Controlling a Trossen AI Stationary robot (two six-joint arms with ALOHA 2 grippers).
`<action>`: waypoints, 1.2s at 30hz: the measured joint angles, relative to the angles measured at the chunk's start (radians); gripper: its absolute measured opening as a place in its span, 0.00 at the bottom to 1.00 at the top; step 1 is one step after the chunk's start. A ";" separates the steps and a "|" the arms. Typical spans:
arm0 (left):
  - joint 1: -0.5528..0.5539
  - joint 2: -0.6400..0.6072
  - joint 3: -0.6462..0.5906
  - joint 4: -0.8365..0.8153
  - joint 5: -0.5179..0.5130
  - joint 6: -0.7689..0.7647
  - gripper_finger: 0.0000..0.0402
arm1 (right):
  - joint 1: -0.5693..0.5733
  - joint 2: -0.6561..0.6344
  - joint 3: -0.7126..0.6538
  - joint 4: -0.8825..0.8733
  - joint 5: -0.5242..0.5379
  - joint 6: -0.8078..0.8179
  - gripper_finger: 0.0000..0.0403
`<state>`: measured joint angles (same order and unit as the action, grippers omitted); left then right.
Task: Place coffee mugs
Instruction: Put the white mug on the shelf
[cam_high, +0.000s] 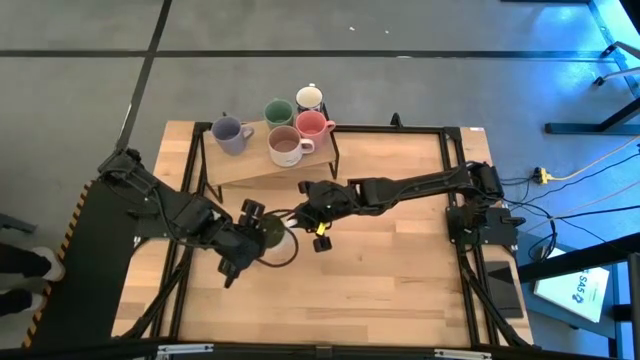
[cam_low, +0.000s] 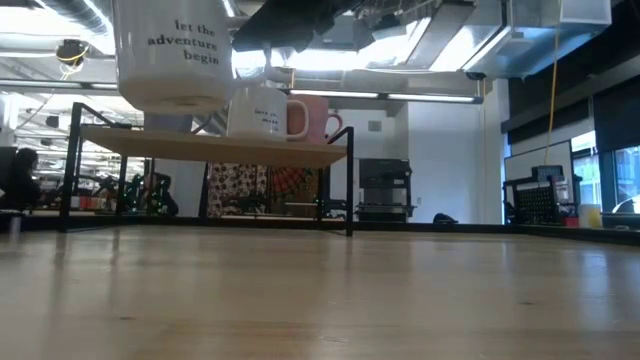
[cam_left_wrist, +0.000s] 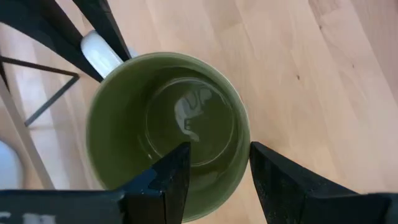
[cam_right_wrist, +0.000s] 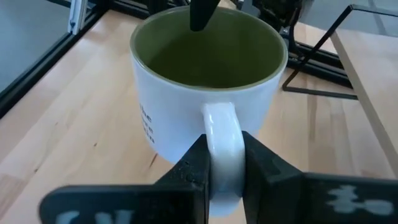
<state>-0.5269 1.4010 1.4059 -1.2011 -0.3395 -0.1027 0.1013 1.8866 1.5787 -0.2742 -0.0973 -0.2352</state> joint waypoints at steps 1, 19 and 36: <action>0.002 -0.001 0.000 0.000 -0.001 -0.012 0.40 | 0.000 0.000 0.000 0.000 0.000 -0.004 0.09; -0.006 -0.021 0.000 -0.033 0.001 -0.106 0.40 | -0.024 0.000 0.000 0.066 -0.028 -0.014 0.09; -0.040 -0.122 0.164 -0.115 -0.137 -0.327 0.35 | -0.095 0.000 0.002 0.208 0.046 0.006 0.09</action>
<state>-0.5670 1.2794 1.5704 -1.3165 -0.4766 -0.4296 0.0064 1.8870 1.5803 -0.0666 -0.0515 -0.2291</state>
